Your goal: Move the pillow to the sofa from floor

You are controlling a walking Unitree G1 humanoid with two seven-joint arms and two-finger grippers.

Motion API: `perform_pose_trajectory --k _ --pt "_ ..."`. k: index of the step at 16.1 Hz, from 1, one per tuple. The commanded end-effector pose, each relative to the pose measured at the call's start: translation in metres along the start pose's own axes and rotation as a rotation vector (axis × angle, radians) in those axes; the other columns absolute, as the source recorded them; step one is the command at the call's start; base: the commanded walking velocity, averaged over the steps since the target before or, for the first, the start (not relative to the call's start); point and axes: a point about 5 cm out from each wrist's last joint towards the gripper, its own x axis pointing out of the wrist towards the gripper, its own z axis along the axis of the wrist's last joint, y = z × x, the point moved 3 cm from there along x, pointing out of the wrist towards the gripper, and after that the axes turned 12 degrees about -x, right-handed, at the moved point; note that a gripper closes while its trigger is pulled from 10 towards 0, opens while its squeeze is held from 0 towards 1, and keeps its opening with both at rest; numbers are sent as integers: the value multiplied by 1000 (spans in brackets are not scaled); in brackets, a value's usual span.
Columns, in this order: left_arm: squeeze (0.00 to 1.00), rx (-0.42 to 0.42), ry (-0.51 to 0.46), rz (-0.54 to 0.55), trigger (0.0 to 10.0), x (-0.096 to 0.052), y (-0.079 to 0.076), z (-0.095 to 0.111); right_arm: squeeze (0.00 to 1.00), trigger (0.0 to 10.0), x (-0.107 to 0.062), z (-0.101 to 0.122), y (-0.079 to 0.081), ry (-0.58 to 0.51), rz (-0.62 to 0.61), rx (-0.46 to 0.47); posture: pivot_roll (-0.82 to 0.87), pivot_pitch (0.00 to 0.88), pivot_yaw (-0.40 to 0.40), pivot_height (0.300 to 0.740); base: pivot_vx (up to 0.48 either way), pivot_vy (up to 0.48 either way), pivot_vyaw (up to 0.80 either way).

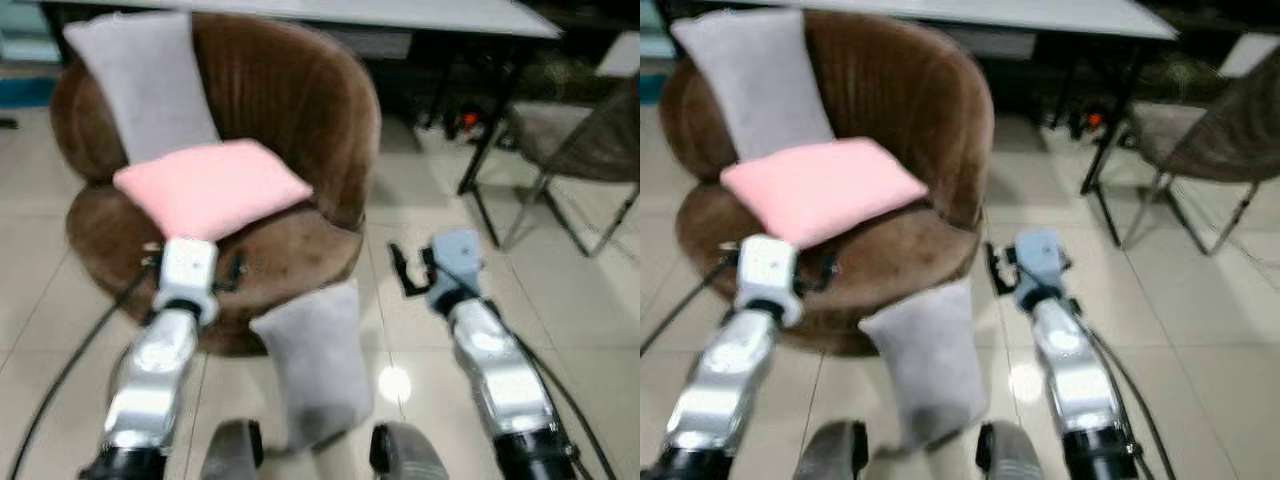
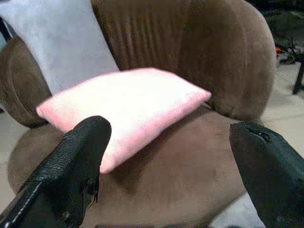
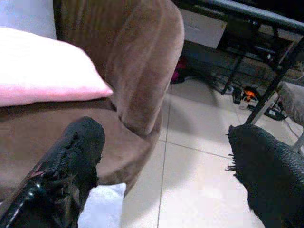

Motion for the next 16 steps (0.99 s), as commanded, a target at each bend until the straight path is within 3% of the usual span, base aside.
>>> perform_pose_trajectory --k 1,6,11,16 --pt "973 -12 -6 -36 10000 1 -12 2 0 10000 -1 -3 -11 10 -27 -18 -35 0 -31 625 281 0 0" --pt "973 -7 -3 -40 10000 1 -12 2 0 10000 -1 -4 -10 13 -32 -6 -35 0 -25 625 292 0 0" --pt "973 -3 -1 -46 10000 2 -12 2 0 10000 -2 -3 -11 8 -39 4 -36 0 -21 625 295 0 -570" --pt "969 -1 -2 -48 10000 2 -13 2 0 10000 -2 -3 -10 4 -31 -12 -35 0 -22 625 295 0 0"
